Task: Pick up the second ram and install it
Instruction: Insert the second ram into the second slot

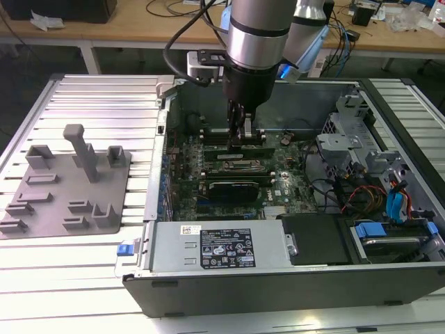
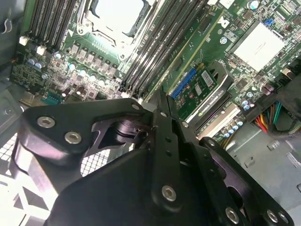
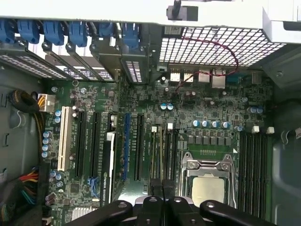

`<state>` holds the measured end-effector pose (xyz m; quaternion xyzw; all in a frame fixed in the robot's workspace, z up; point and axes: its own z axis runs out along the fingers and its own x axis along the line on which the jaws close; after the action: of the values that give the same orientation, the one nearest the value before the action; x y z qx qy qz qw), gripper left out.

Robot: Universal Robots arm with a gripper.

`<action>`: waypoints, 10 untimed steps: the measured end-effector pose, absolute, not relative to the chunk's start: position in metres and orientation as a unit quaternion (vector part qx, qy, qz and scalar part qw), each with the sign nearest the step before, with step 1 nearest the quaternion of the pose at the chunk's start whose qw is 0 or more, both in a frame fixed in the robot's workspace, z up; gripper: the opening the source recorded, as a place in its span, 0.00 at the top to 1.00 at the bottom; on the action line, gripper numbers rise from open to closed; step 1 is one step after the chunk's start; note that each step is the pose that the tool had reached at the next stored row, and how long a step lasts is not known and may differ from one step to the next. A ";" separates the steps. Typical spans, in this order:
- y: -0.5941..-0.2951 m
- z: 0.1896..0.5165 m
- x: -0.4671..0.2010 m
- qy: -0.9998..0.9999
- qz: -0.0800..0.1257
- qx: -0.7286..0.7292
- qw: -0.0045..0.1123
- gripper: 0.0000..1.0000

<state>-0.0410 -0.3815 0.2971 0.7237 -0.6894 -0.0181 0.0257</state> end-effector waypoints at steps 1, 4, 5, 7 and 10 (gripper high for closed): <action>-0.382 0.296 -0.041 -0.691 -0.018 0.722 0.025 0.91; -0.382 0.293 -0.041 -0.693 -0.014 0.721 0.022 0.91; -0.382 0.291 -0.041 -0.693 -0.014 0.721 0.021 0.91; -0.382 0.290 -0.042 -0.693 -0.014 0.721 0.021 0.91; -0.381 0.290 -0.042 -0.693 -0.013 0.721 0.021 0.91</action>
<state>-0.0415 -0.3815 0.2895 0.7209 -0.6926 -0.0134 0.0207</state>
